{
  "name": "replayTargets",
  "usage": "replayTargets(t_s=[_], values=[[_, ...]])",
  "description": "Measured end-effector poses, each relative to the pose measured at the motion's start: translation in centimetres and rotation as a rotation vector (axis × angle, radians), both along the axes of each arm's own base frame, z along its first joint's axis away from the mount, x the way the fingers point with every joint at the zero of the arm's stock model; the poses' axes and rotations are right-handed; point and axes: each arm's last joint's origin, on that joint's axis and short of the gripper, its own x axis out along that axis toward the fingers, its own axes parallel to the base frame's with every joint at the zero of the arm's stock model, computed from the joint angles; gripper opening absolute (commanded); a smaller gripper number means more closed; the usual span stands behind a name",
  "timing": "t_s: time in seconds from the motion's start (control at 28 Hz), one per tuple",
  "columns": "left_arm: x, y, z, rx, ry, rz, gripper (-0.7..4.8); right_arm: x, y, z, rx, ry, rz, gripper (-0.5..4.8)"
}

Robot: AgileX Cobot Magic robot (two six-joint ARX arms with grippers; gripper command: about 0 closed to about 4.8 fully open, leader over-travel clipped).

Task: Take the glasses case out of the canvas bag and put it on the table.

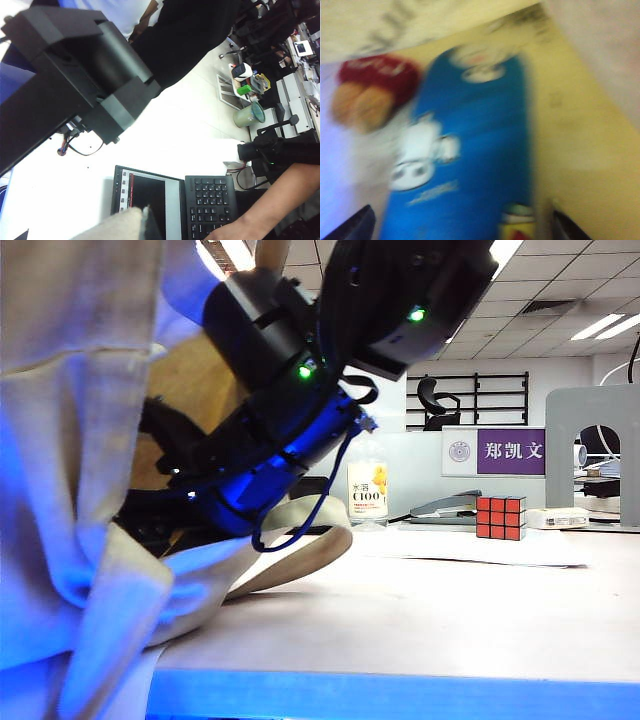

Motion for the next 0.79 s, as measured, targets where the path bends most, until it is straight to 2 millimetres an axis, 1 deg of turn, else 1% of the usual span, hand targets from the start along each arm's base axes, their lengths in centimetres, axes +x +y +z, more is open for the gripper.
replayTargets(t_s=[0.14, 0.25, 0.32, 0.39, 0.43, 0.46, 0.5, 0.54, 0.64, 0.71, 0.79], values=[[0.0, 0.0, -0.1, 0.004, -0.006, 0.004, -0.05, -0.8, 0.1, -0.5, -0.075, 0.044, 0.042, 4.79], [0.1, 0.0, -0.1, 0.006, -0.012, 0.007, -0.05, -0.7, 0.4, -0.6, -0.113, 0.045, 0.033, 4.79], [0.1, 0.0, -0.1, 0.008, -0.015, 0.011, -0.05, -0.5, 0.8, -0.3, -0.157, 0.048, 0.023, 4.79], [0.2, 0.0, -0.1, 0.011, -0.032, 0.023, -0.05, 0.4, 2.1, 0.8, -0.250, 0.083, 0.009, 4.79], [0.3, 0.0, -0.2, 0.015, -0.039, 0.033, -0.05, 1.2, 3.0, 1.2, -0.292, 0.098, 0.001, 4.79], [0.4, 0.1, -0.2, 0.019, -0.042, 0.040, -0.05, 1.4, 3.4, 1.3, -0.311, 0.106, -0.001, 4.79], [0.5, 0.1, -0.2, 0.025, -0.048, 0.049, -0.05, 1.9, 4.0, 1.3, -0.336, 0.124, -0.005, 4.79], [0.5, 0.1, -0.3, 0.028, -0.047, 0.053, -0.05, 2.1, 4.3, 0.8, -0.361, 0.142, -0.002, 4.79], [0.6, 0.1, -0.3, 0.029, -0.048, 0.056, -0.05, 2.2, 4.5, 0.5, -0.376, 0.146, -0.004, 4.79], [0.6, 0.1, -0.3, 0.029, -0.049, 0.055, -0.05, 2.2, 4.5, 0.5, -0.380, 0.142, -0.007, 2.97], [0.6, 0.1, -0.3, 0.030, -0.061, 0.060, -0.05, 2.5, 4.4, 0.4, -0.382, 0.138, -0.018, 2.70]])
